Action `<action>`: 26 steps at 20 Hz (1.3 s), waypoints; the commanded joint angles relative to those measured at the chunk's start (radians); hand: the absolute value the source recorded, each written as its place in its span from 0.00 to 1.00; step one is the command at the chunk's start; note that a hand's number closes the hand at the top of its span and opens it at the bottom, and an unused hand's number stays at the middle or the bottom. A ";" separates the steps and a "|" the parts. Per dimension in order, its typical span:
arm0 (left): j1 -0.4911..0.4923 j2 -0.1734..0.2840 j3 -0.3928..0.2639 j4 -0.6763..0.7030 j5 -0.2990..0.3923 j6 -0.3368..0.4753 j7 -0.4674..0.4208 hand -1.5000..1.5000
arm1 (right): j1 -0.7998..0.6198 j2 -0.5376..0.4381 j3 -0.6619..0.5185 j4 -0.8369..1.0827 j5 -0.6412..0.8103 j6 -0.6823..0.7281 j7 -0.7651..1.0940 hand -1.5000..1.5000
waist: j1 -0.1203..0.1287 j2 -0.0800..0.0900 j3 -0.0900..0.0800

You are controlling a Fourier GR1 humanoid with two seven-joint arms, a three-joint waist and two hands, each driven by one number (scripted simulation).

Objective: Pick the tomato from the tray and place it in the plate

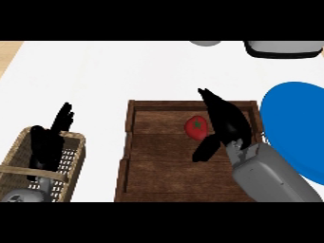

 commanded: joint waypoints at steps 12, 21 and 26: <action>0.008 -0.087 -0.034 0.003 -0.052 0.010 0.031 0.50 | 0.002 0.090 -0.082 0.121 0.064 0.079 -0.082 0.00 | -0.004 0.007 -0.011; 0.017 -0.066 0.004 0.015 -0.013 -0.009 -0.002 0.50 | 0.038 0.121 -0.094 0.158 0.088 0.106 -0.123 0.00 | -0.009 0.008 -0.011; 0.023 -0.049 0.011 0.001 -0.008 -0.014 0.003 0.50 | 0.022 0.107 -0.078 0.211 0.178 0.061 -0.223 1.00 | -0.006 0.008 -0.011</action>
